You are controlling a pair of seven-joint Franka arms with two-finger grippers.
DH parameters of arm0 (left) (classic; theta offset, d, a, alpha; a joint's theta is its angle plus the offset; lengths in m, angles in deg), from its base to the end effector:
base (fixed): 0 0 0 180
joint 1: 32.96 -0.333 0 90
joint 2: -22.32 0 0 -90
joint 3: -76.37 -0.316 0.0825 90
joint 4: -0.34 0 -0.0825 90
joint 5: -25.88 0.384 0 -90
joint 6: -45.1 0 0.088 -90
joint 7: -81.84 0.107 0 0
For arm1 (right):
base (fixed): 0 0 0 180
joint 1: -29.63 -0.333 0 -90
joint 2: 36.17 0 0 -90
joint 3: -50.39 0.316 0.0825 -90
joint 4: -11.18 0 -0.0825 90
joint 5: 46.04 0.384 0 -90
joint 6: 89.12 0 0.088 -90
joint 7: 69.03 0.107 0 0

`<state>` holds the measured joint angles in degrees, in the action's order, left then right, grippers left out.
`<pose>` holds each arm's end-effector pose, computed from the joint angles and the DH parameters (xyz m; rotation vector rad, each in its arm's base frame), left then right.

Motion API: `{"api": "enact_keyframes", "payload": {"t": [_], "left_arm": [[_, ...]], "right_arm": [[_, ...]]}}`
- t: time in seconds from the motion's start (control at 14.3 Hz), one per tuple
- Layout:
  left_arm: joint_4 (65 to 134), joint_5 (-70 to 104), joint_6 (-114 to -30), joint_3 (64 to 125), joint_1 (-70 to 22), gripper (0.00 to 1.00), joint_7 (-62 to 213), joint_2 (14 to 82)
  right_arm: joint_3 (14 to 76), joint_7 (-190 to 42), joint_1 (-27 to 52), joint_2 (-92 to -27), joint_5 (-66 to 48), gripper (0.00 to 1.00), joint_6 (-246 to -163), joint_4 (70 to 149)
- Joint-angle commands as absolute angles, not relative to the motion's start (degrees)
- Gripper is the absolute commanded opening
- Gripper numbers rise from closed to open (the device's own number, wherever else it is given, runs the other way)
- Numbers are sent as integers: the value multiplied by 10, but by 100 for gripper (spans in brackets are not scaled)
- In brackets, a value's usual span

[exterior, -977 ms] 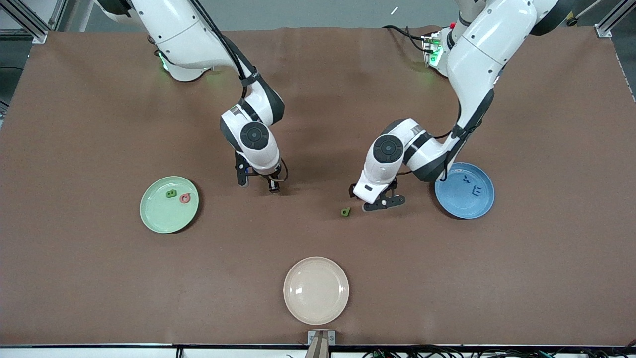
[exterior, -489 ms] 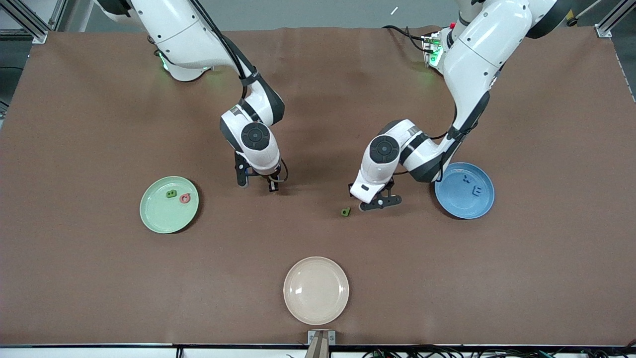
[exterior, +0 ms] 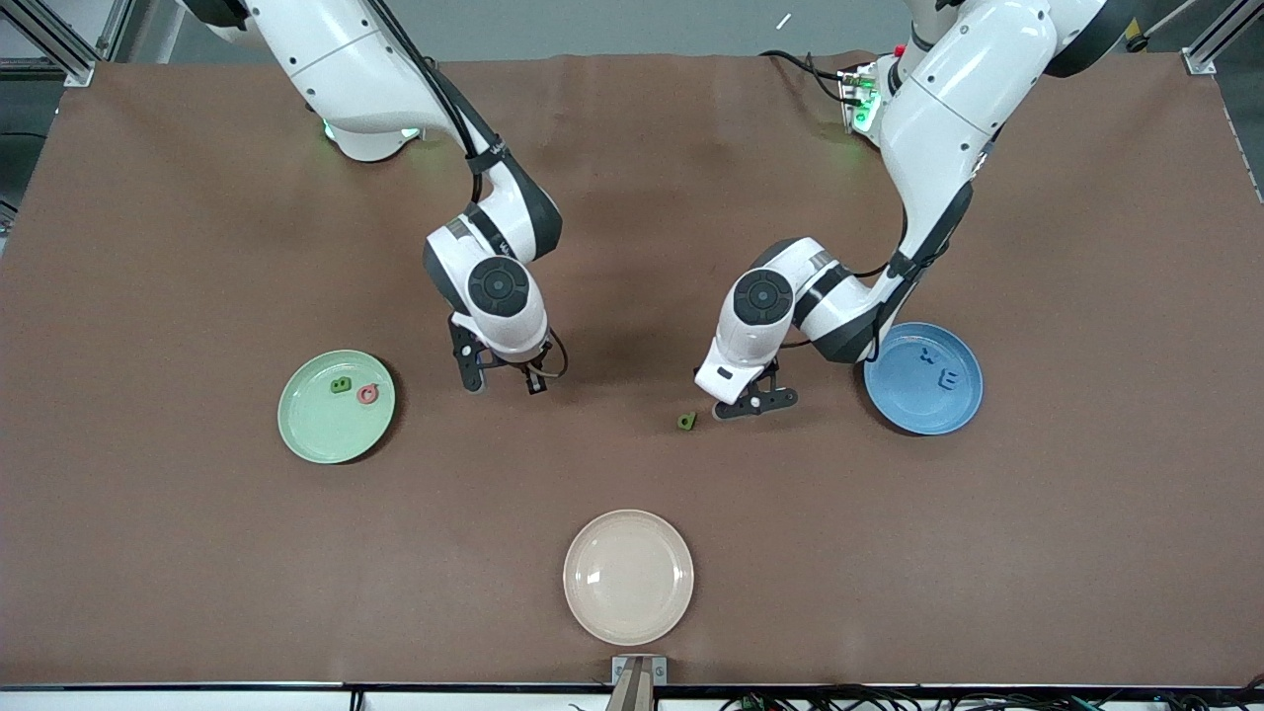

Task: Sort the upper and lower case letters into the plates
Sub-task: 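Grasp the blue G with the right gripper while the left gripper grasps the u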

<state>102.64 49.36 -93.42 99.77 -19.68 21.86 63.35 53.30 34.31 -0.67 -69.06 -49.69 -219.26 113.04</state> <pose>0.5356 -0.3733 0.1771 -3.1260 -0.2902 -0.0041 0.5468 0.3531 0.2285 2.5365 -1.7131 -0.0177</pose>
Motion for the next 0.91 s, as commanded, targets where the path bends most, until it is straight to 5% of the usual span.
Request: {"api": "enact_keyframes", "payload": {"t": [0.0, 0.84], "left_arm": [[1017, 504, -924, 994, -199, 8, 210, 634], [1154, 497, -889, 1017, -357, 8, 364, 466]], "right_arm": [[542, 238, 33, -675, -501, 0, -2182, 1137], [543, -301, 207, -643, -463, 0, -2129, 1167]]}}
